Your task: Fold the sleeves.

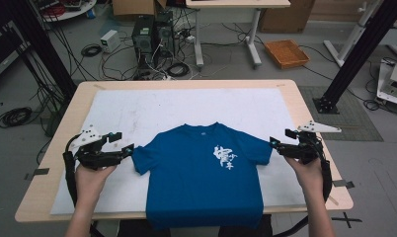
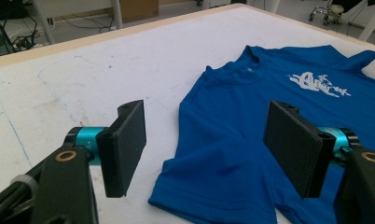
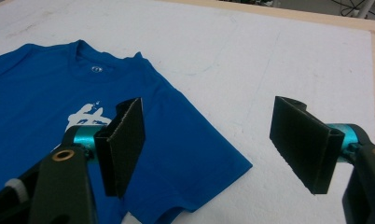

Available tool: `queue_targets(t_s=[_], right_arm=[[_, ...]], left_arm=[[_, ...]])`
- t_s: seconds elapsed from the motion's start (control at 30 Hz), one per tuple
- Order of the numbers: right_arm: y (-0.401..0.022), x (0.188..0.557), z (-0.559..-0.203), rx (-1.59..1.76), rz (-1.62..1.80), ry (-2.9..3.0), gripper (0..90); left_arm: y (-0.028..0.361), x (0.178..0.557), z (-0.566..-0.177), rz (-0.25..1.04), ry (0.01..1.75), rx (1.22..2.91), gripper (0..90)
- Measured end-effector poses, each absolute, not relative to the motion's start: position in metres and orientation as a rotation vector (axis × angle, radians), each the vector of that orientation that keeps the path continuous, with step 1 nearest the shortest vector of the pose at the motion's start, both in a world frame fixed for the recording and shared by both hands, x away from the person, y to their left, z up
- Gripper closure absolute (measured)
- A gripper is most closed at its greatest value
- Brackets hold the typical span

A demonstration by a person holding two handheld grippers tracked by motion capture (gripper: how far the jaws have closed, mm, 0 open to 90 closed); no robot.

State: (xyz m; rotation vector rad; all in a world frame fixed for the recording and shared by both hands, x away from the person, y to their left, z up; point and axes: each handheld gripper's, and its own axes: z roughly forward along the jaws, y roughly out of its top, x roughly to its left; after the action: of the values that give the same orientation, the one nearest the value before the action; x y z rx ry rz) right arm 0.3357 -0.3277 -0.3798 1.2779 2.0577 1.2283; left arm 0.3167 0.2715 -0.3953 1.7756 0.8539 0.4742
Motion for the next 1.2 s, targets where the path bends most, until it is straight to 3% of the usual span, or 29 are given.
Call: queue_targets(t_s=[0.6, 0.93, 1.2], right_arm=[[-0.327, 0.337, -0.379, 1.278, 1.231, 2.052, 26.4], [-0.324, 0.339, -0.380, 1.276, 1.229, 2.055, 26.4], [-0.325, 0.338, -0.380, 1.286, 1.225, 2.050, 26.4]], left_arm=[[0.288, 0.323, -0.406, 0.397, 0.965, 1.740, 31.3], [0.295, 0.338, -0.426, 0.252, 1.097, 1.754, 50.8], [0.287, 0.353, -0.441, 0.178, 1.171, 1.814, 54.9]])
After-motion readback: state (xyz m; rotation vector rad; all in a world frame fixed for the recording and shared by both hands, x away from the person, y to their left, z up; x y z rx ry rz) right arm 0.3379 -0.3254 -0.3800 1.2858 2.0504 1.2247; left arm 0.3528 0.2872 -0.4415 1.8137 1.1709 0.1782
